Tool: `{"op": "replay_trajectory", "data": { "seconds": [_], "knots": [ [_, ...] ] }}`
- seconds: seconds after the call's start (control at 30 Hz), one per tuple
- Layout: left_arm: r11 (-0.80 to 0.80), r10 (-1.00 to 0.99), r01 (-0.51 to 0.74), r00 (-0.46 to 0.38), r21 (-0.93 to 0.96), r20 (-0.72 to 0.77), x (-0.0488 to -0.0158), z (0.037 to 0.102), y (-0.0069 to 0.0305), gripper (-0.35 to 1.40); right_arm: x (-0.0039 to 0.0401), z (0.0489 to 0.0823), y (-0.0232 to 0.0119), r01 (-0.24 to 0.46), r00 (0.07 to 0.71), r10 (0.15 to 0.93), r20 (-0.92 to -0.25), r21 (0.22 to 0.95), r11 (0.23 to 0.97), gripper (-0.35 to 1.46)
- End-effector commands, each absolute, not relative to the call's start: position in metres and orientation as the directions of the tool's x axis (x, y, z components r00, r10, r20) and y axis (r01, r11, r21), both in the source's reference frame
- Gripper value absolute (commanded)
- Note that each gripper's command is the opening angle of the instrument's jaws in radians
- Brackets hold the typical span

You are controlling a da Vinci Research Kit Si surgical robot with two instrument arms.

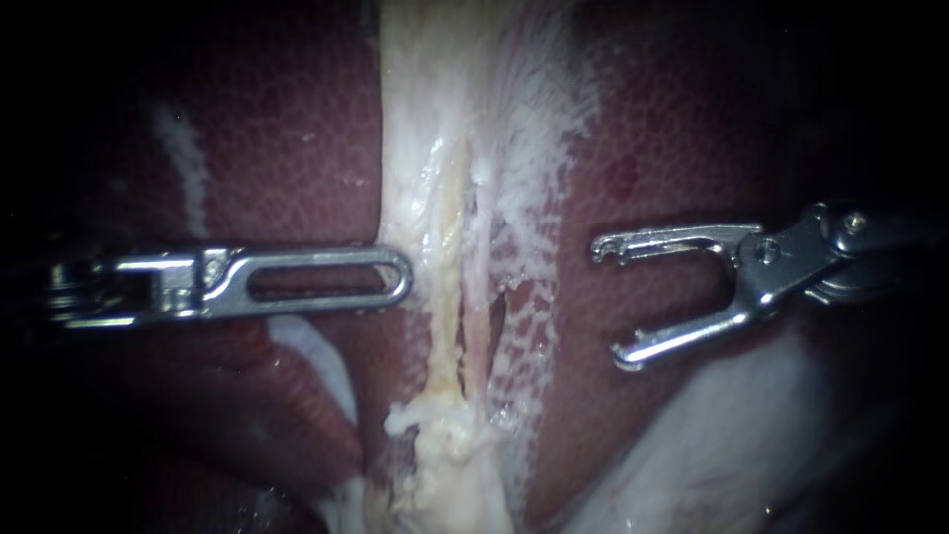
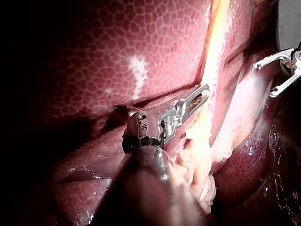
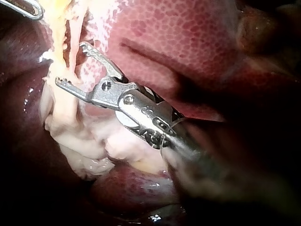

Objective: Going back first clip left tube

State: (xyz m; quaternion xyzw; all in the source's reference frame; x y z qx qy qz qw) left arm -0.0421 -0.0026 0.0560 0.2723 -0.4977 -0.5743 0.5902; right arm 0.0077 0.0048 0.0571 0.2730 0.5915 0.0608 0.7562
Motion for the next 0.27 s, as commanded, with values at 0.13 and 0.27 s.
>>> {"op": "replay_trajectory", "data": {
  "seconds": [0.13,0.27],
  "knots": [
    [0.192,-0.949,0.407,-0.155,0.893,0.275,-0.0421,0.056,-0.0026,-0.35,0.0077,0.0571,0.0047,0.233,0.292,0.41,-0.864,0.48,0.846,0.6],
    [0.192,-0.949,0.407,-0.155,0.893,0.275,-0.0421,0.056,-0.0026,-0.35,0.0077,0.0571,0.0047,0.233,0.292,0.41,-0.864,0.48,0.846,0.6]
  ]
}}
